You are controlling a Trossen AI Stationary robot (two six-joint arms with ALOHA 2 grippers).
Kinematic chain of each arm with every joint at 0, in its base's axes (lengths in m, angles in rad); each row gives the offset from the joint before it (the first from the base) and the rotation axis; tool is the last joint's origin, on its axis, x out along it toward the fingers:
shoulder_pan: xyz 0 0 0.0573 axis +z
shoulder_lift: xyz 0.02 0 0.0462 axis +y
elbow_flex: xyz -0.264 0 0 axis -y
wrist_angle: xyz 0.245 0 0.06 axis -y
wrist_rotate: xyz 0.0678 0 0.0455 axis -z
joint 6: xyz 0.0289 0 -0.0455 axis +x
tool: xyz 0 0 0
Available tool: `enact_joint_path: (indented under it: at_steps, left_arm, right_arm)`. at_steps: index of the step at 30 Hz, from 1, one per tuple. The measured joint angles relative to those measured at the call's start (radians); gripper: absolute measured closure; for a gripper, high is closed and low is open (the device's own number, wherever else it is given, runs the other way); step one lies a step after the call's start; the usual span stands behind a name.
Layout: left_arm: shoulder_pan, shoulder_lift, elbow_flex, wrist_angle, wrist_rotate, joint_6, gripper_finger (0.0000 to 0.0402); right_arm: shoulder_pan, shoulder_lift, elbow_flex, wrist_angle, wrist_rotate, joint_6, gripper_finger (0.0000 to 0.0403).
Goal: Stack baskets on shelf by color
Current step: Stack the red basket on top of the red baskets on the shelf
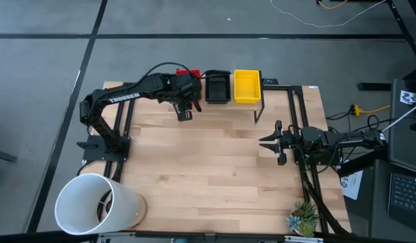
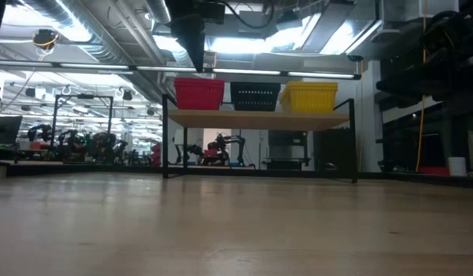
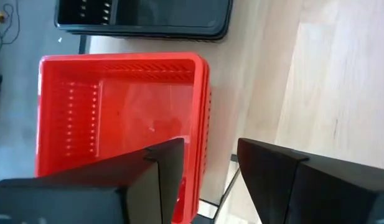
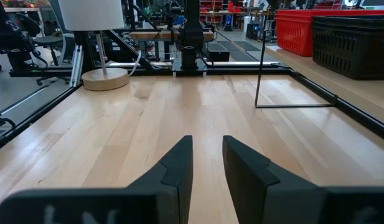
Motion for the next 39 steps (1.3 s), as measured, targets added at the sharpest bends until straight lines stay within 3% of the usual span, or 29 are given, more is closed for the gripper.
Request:
enact_joint_path:
  at_steps: [9, 17, 25, 31, 39]
  left_arm:
    - [-0.059, 0.000, 0.000, 0.031, 0.054, -0.117, 0.0258]
    - [-0.108, -0.027, 0.002, 0.000, 0.202, 0.018, 0.0262]
    - [0.007, -0.015, 0.002, 0.340, 0.208, 0.208, 0.0263]
    - [0.165, 0.039, 0.001, 0.377, 0.392, 0.206, 0.0263]
    - [0.176, 0.076, 0.000, 0.402, 0.421, 0.193, 0.0263]
  right_arm:
    - [0.000, 0.000, 0.000, 0.000, 0.000, 0.000, 0.0315]
    - [0.000, 0.000, 0.000, 0.000, 0.000, 0.000, 0.0315]
    - [0.000, 0.000, 0.000, 0.002, 0.000, 0.000, 0.0315]
    - [0.000, 0.000, 0.000, 0.001, 0.000, 0.000, 0.0315]
    - [0.000, 0.000, 0.000, 0.001, 0.000, 0.000, 0.0315]
